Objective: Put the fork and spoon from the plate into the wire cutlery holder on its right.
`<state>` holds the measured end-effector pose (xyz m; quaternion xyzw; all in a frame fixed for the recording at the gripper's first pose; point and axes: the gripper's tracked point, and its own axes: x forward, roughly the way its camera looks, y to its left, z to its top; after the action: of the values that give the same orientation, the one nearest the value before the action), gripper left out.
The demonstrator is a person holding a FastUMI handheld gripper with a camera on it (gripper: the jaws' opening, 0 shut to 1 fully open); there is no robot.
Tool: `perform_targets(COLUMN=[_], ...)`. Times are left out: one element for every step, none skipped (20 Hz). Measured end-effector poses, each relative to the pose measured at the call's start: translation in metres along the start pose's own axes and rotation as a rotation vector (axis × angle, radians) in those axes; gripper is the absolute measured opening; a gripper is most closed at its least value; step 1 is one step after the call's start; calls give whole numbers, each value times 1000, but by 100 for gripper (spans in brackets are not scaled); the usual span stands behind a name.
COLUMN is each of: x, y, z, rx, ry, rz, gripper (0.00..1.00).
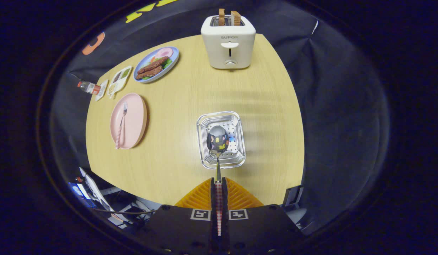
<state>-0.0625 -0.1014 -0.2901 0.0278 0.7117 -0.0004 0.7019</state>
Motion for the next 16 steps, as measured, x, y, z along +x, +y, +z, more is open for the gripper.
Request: perform_targets(x=[2,3,3,5,7,8,10,12,15,18,22,24,27,29,31,33], y=[-2,-4,-6,-7,-8,-7,-6,-6,-4,-2,-1,0,2,3,2,3], z=[2,7,10,14,18,22,26,28,29,30,30,30,31,34,36,39], rx=[1,-4,-11,-13,-20,-22,-29,-39,-44,-39,-38,-36,-25,-17,-13,-4], ry=[19,26,35,48,60,68,77,88,108,127,148,168,183,186,188,189], rz=[-8,-16,-27,-39,-47,-54,-62,-67,-67,-65,-64,-62,-60,-58,-61,-60], gripper=[4,4,4,4,4,4,4,4,4,4,4,4,4,4,6,7])
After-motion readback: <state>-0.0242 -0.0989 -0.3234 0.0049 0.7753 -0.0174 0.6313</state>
